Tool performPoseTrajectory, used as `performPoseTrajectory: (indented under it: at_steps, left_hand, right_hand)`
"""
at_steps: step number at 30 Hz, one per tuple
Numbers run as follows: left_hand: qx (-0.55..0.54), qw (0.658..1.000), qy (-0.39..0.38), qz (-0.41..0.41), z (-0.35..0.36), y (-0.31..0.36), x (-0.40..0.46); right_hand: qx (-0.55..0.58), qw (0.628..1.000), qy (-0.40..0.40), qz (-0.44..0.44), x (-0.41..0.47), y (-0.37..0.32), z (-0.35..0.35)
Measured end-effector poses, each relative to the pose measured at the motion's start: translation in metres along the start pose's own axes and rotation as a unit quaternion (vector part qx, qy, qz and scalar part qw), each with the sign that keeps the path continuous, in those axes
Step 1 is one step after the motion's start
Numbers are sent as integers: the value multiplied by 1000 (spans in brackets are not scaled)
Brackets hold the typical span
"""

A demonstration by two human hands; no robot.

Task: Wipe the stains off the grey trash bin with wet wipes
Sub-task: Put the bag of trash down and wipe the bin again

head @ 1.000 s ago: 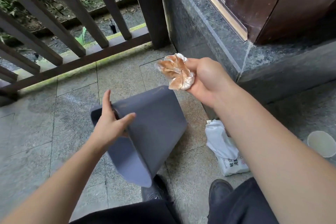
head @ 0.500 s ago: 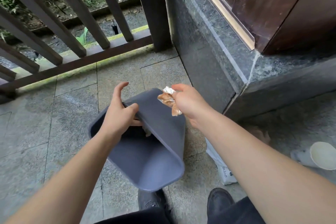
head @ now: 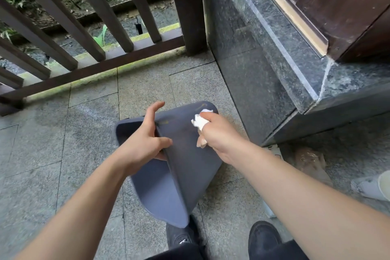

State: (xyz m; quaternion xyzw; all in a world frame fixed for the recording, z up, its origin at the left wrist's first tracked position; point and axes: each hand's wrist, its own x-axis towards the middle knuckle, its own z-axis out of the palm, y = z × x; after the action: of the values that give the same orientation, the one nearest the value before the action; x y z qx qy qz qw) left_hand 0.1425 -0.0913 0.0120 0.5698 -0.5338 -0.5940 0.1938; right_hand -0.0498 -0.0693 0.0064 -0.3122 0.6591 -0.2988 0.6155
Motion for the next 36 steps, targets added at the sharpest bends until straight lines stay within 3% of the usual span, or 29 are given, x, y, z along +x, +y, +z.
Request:
performPoseTrajectory:
  at_steps: [6, 12, 15, 18, 23, 26, 30, 36]
  left_hand:
    - [33, 999, -12, 10, 5, 8, 0]
    - [64, 998, 1, 7, 4, 9, 0]
    - [62, 998, 11, 1, -2, 5, 1]
    - [62, 998, 27, -3, -8, -1, 1]
    - [65, 997, 39, -5, -11, -3, 0]
    - [61, 998, 30, -2, -9, -1, 0]
    - [68, 998, 16, 5, -4, 2, 1]
    - [75, 996, 40, 7, -6, 0, 2]
  right_hand:
    - [-138, 990, -27, -9, -12, 9, 14]
    - [-278, 957, -35, -79, -18, 12, 23]
    - [-370, 922, -82, -81, -19, 11, 23]
    - [-448, 887, -110, -20, -12, 10, 12]
    - [-383, 921, -67, -6, 0, 5, -10]
    - [-325, 943, -42, -56, -2, 7, -6]
    - [-285, 948, -45, -138, -4, 21, 18]
    - [-234, 959, -44, -153, 0, 40, 36]
